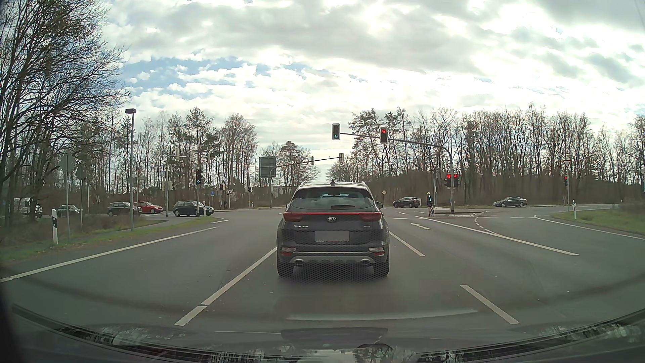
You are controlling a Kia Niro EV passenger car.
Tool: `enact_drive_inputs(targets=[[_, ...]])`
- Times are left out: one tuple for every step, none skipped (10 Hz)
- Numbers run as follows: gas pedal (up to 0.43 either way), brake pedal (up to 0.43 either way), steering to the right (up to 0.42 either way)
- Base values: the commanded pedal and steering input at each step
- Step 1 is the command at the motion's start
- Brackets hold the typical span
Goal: Follow the waypoints while adhering to traffic rules and regulations
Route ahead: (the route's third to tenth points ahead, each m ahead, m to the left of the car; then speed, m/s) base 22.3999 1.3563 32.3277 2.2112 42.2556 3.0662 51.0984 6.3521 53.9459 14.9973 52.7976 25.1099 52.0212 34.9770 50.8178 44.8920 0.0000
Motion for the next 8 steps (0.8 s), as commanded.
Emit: enact_drive_inputs(targets=[[0.000,0.299,-0.001],[0.000,0.293,-0.001],[0.000,0.238,-0.001],[0.000,0.000,-0.001],[0.000,0.000,-0.001],[0.000,0.000,-0.001],[0.000,0.000,-0.002],[0.000,0.000,-0.001]])
